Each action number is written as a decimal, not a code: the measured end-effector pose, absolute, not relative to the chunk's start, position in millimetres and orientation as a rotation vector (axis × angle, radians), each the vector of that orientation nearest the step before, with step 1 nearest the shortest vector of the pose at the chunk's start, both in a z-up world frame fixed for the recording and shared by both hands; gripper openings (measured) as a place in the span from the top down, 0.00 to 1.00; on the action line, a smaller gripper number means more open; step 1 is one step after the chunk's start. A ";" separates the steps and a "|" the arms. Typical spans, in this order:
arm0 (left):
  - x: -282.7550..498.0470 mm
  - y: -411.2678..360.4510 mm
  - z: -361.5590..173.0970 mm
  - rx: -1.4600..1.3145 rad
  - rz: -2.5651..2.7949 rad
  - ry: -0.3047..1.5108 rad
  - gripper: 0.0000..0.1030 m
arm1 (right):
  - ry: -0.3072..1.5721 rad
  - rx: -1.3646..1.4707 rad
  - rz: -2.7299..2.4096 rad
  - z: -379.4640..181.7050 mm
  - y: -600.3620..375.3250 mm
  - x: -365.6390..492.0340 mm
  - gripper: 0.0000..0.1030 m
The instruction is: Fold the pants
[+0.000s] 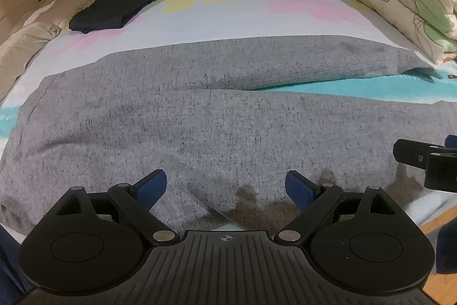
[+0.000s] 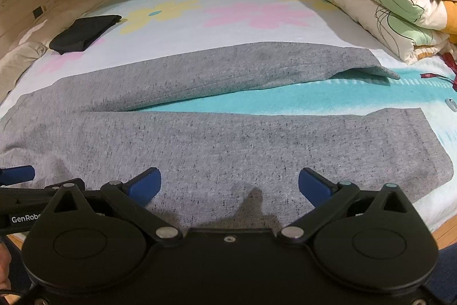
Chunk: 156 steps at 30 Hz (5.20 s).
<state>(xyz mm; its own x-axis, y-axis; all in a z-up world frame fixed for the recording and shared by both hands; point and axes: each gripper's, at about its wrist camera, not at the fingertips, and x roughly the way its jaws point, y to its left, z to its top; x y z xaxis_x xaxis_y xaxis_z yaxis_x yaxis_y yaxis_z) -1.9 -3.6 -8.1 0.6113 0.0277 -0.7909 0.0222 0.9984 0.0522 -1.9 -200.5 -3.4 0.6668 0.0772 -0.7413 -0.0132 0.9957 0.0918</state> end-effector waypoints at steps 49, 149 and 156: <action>0.2 -1.6 -14.8 0.032 -0.024 0.955 0.12 | 0.872 0.079 0.051 -8.4 -199.6 1.5 0.01; 163.5 -15.1 -25.8 -0.037 -0.124 1.053 0.15 | 0.988 0.366 -0.012 38.3 -441.7 116.4 0.43; 160.8 -9.2 -17.6 -0.040 -0.123 1.022 0.15 | 1.151 0.558 -0.112 -4.9 -416.4 142.4 0.31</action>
<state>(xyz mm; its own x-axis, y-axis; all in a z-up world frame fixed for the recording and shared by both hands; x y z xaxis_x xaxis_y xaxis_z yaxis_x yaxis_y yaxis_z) 160.8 -9.2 -17.6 0.5151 -0.1206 -0.8486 0.0837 0.9924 -0.0903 142.4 -416.4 -4.9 0.4181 0.1956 -0.8871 0.3633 0.8590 0.3607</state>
